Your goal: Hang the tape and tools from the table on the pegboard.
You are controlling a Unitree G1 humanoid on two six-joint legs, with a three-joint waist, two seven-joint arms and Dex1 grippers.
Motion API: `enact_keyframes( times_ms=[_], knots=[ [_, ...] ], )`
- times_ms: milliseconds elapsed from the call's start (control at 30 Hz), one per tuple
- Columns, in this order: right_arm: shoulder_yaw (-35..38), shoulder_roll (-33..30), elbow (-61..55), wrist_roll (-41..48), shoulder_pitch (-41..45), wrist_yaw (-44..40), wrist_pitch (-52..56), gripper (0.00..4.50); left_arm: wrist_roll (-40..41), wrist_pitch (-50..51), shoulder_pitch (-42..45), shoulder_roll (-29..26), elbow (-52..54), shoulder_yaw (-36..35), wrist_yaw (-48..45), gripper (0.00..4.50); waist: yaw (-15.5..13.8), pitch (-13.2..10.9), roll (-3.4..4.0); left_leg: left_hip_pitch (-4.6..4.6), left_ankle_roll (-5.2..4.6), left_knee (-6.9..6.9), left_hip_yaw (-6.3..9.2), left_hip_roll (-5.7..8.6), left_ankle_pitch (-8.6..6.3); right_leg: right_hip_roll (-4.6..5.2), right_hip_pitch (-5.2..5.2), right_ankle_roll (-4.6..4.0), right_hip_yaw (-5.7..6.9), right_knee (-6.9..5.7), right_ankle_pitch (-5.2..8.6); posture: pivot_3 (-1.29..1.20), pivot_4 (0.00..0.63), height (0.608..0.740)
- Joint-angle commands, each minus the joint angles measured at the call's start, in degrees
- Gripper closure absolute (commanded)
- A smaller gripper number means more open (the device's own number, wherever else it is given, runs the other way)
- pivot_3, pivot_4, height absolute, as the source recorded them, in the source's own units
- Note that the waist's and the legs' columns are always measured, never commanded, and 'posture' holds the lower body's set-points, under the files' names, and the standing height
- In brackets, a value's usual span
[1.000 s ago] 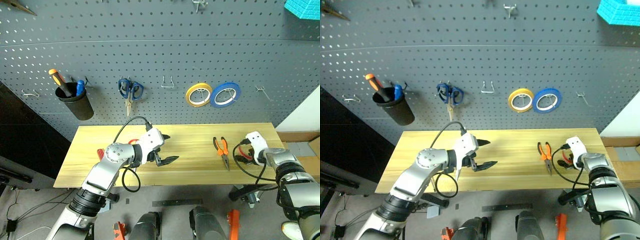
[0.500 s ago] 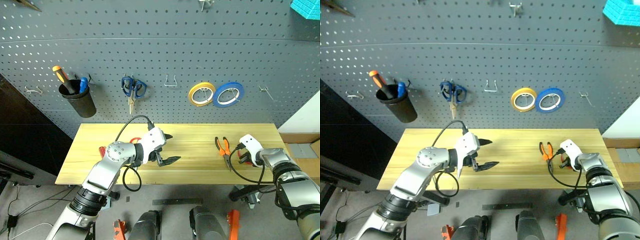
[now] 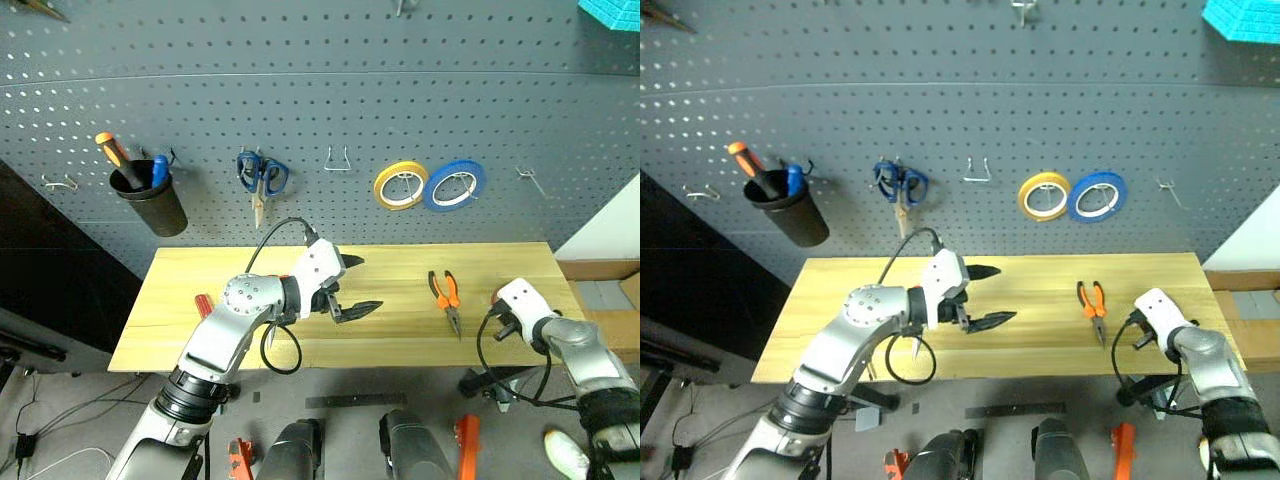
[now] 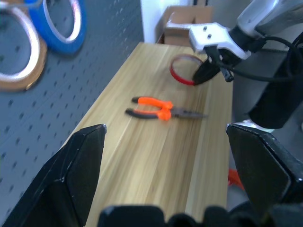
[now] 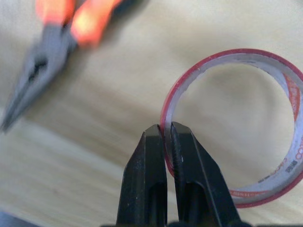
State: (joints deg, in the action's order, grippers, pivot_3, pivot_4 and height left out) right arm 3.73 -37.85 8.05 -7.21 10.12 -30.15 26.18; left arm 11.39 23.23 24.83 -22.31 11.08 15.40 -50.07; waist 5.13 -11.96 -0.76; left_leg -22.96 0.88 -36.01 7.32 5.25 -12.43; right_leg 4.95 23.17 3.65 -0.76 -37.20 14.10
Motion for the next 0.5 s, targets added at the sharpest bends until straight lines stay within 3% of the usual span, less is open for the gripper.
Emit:
enact_keyframes(
  times_ms=[33,133,267,500],
  knots=[
    [5.27,1.83,-19.24,0.38,-2.6,4.69,5.68,4.47,1.59,-0.67,2.45,0.98,1.23,-1.51,0.55,0.13,0.02,-0.05,-0.06,0.0,0.0,0.0,0.0,-0.02,0.0,-0.02,0.0,0.02,-0.01,-0.01,-0.01,-0.21,0.208,0.74],
    [7.29,5.71,-29.11,0.63,-1.29,8.9,8.24,4.47,2.58,-0.24,4.38,2.21,0.55,-1.85,0.93,0.13,0.01,-0.15,-0.18,0.02,0.0,-0.02,0.0,-0.09,0.01,-0.06,0.01,0.07,-0.05,-0.01,-0.09,-0.22,0.212,0.74],
    [7.7,7.98,-31.88,0.53,3.15,11.68,9.84,4.47,3.18,-0.23,5.73,2.75,0.14,-1.46,0.77,0.13,-0.07,-0.18,-0.23,0.01,-0.06,-0.04,-0.07,-0.02,0.05,-0.13,0.0,0.18,-0.12,0.08,-0.17,-0.22,0.212,0.74],
    [10.95,7.15,-15.78,3.06,14.89,14.53,4.95,4.47,2.75,-0.69,7.56,4.22,-0.81,-0.29,1.04,0.13,-0.19,-0.26,-0.21,-0.01,-0.09,0.02,-0.12,0.0,0.04,-0.11,0.03,0.01,-0.12,0.16,-0.27,-0.2,0.205,0.74]
  ],
)
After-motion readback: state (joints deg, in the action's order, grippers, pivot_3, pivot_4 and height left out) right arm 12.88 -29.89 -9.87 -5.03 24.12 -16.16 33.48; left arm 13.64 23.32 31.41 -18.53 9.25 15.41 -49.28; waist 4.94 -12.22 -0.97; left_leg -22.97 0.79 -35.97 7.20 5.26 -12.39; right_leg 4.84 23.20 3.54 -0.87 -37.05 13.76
